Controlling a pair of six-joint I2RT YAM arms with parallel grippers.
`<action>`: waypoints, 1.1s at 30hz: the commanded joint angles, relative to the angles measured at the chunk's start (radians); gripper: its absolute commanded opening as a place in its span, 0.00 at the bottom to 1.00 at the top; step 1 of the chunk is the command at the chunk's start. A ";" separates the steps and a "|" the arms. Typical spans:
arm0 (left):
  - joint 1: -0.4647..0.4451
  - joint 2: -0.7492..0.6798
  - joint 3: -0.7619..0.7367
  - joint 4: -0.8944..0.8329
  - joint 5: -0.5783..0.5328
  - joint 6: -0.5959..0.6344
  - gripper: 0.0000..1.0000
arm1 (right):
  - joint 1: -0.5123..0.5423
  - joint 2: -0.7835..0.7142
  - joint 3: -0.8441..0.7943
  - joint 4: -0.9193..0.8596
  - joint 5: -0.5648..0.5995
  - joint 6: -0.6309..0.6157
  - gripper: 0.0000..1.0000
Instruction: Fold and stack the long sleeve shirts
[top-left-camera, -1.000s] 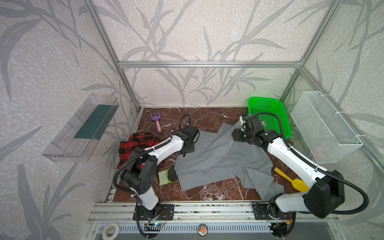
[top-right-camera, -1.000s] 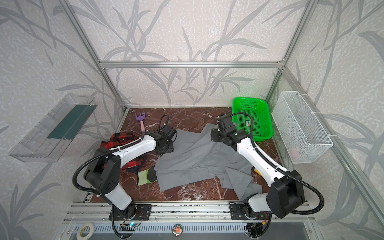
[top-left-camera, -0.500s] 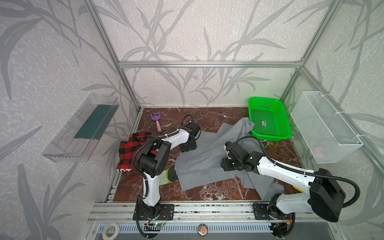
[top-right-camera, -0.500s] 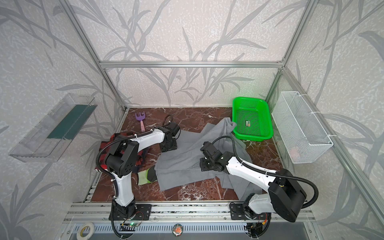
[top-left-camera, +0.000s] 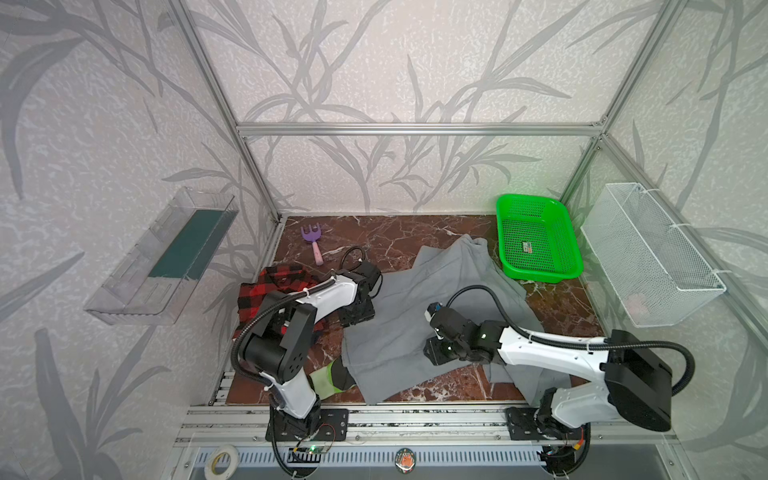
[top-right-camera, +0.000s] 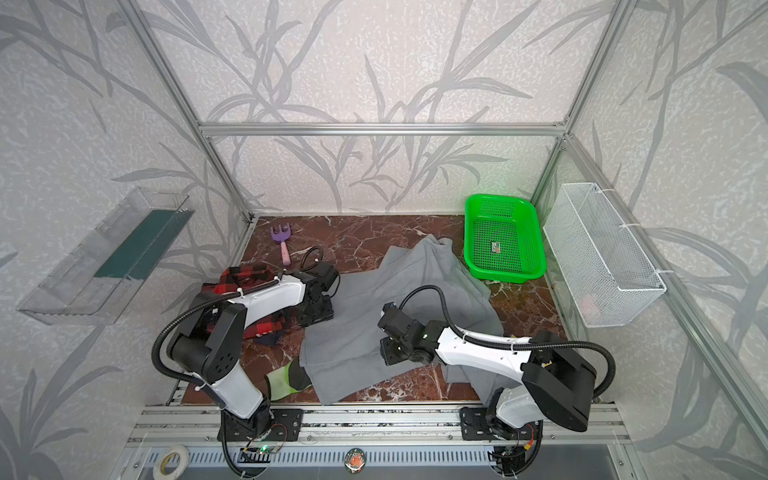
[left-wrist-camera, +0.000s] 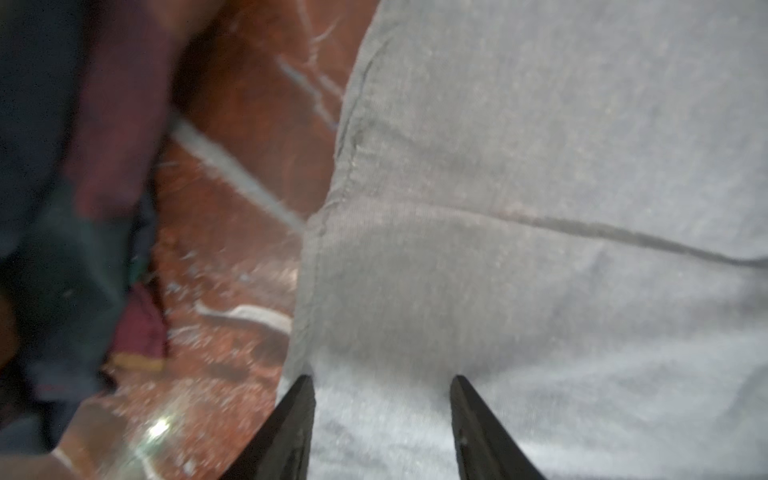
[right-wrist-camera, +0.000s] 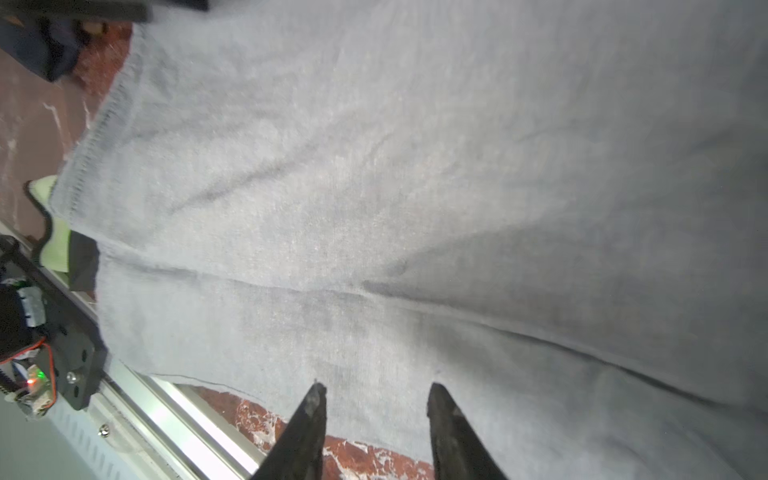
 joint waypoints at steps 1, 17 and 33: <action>0.006 -0.026 0.041 -0.066 -0.007 0.000 0.54 | 0.028 0.054 0.035 0.021 -0.002 0.010 0.41; 0.015 0.229 0.234 -0.048 -0.053 0.056 0.59 | -0.008 0.099 0.063 0.047 0.100 -0.085 0.56; 0.041 0.058 0.255 -0.020 -0.182 0.134 0.78 | -0.077 0.067 0.048 0.058 0.055 -0.112 0.54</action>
